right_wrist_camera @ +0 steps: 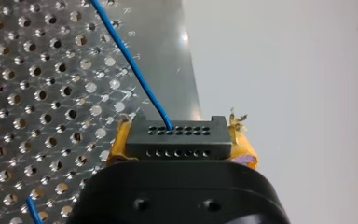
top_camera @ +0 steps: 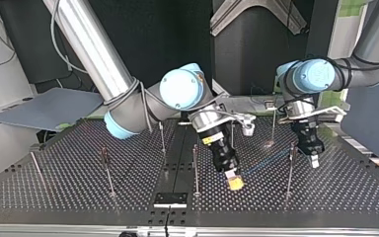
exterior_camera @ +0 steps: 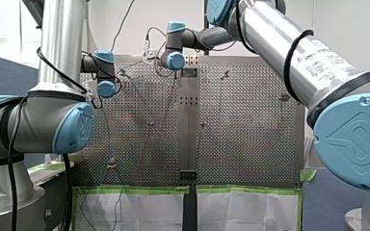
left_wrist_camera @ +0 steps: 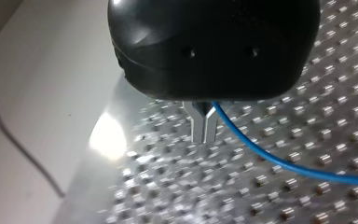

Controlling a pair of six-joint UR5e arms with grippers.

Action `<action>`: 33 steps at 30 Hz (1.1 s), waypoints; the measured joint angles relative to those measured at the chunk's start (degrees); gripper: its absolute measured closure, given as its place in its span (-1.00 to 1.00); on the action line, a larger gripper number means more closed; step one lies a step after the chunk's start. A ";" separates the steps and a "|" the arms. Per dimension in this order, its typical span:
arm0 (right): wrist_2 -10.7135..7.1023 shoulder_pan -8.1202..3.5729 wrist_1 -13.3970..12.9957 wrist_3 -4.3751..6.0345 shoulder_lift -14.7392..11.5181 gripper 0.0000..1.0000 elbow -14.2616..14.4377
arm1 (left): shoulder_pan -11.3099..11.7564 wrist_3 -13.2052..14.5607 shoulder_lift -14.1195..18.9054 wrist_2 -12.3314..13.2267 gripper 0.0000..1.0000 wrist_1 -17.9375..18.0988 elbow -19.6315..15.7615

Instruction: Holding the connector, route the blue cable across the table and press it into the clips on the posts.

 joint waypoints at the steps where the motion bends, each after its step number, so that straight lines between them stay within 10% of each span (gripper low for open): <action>1: 0.22 0.00 0.09 -0.03 0.14 1.00 -0.05 | 0.02 -0.03 -0.39 0.28 1.00 0.06 0.00; 19: 2.93 -0.22 1.80 -0.48 0.83 1.00 -0.13 | 1.20 -2.03 -2.68 1.10 1.00 -0.02 0.63; 24: 2.93 0.30 2.36 -0.72 0.85 1.00 -0.13 | 1.10 -3.60 -2.46 -0.89 0.09 -2.24 0.55; 26: 2.98 0.52 2.81 -0.74 0.86 1.00 -0.05 | 0.94 -3.90 -2.08 -1.73 -0.58 -3.16 0.41; 33: 4.79 0.58 4.31 -0.66 0.98 1.00 1.01 | 0.60 -6.11 0.60 -2.98 -0.95 -6.55 -0.21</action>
